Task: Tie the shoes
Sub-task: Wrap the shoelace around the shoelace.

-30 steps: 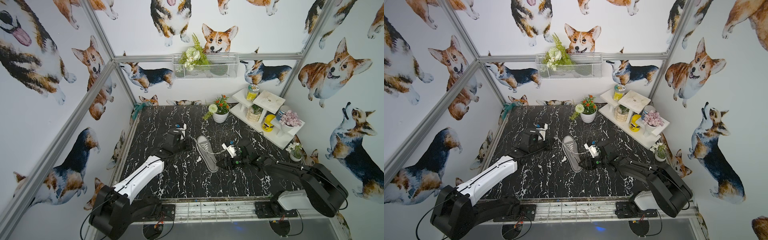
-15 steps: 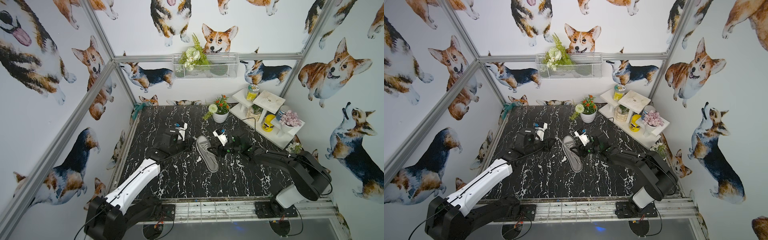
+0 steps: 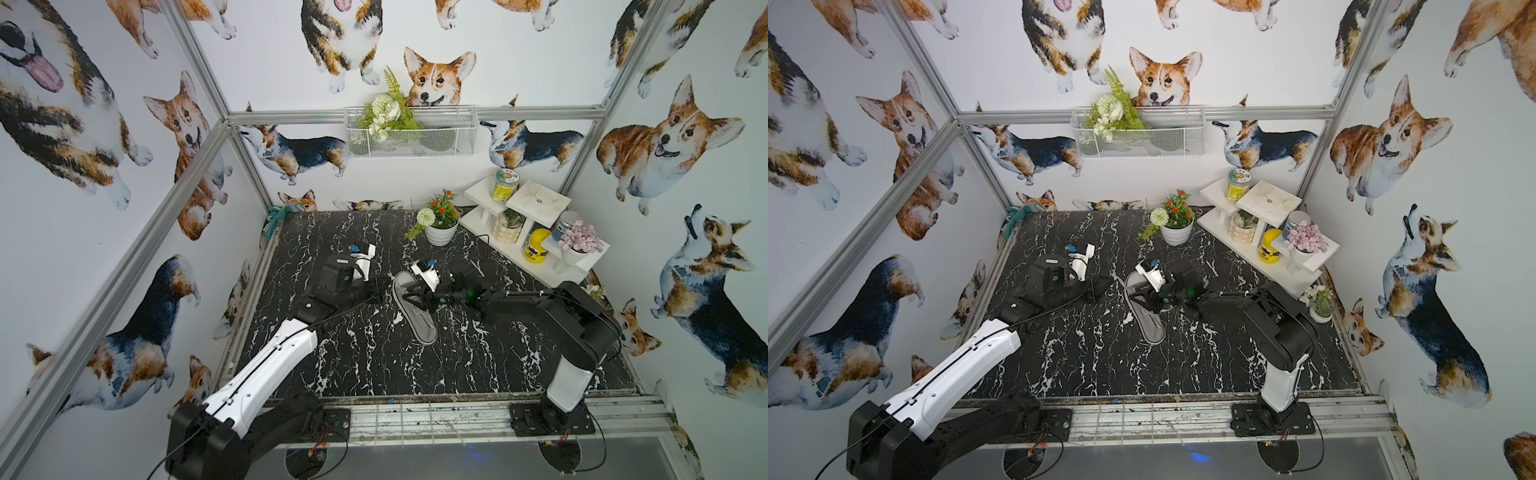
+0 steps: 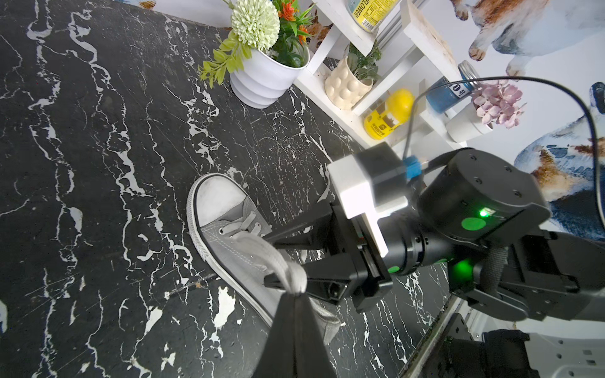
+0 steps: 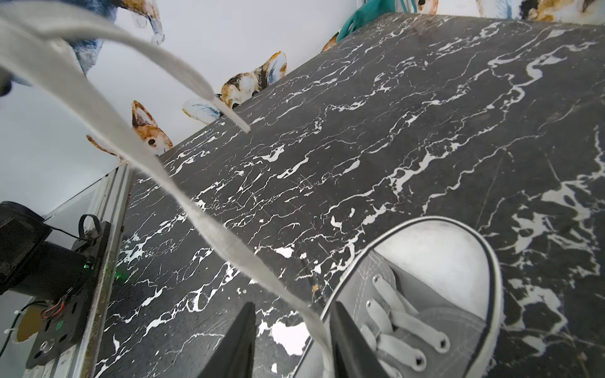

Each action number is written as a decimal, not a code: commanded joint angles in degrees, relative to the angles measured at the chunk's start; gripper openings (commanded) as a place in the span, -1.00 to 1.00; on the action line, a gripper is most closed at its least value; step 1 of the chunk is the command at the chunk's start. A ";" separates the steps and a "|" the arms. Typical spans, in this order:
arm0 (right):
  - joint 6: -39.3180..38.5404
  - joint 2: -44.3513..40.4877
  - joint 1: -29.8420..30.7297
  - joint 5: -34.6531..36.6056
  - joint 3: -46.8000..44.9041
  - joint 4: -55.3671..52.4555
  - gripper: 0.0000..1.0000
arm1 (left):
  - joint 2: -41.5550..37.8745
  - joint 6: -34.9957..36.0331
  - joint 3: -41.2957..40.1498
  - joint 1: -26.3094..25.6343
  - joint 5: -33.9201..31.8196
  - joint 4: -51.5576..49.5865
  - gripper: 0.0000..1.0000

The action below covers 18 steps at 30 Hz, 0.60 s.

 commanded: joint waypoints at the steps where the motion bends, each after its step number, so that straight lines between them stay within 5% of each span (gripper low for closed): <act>1: -1.06 1.54 0.40 -1.16 1.40 3.30 -0.30 | -0.36 -0.03 -0.13 -0.06 0.54 0.06 -1.00; 11: -1.89 0.42 0.51 -0.16 1.28 1.70 -0.96 | -0.51 -0.19 -1.92 0.02 -2.14 0.32 -1.00; 18: -1.44 -3.02 -0.72 1.47 0.13 -2.86 -1.00 | -0.24 -2.80 -11.31 0.04 -9.48 4.68 -1.00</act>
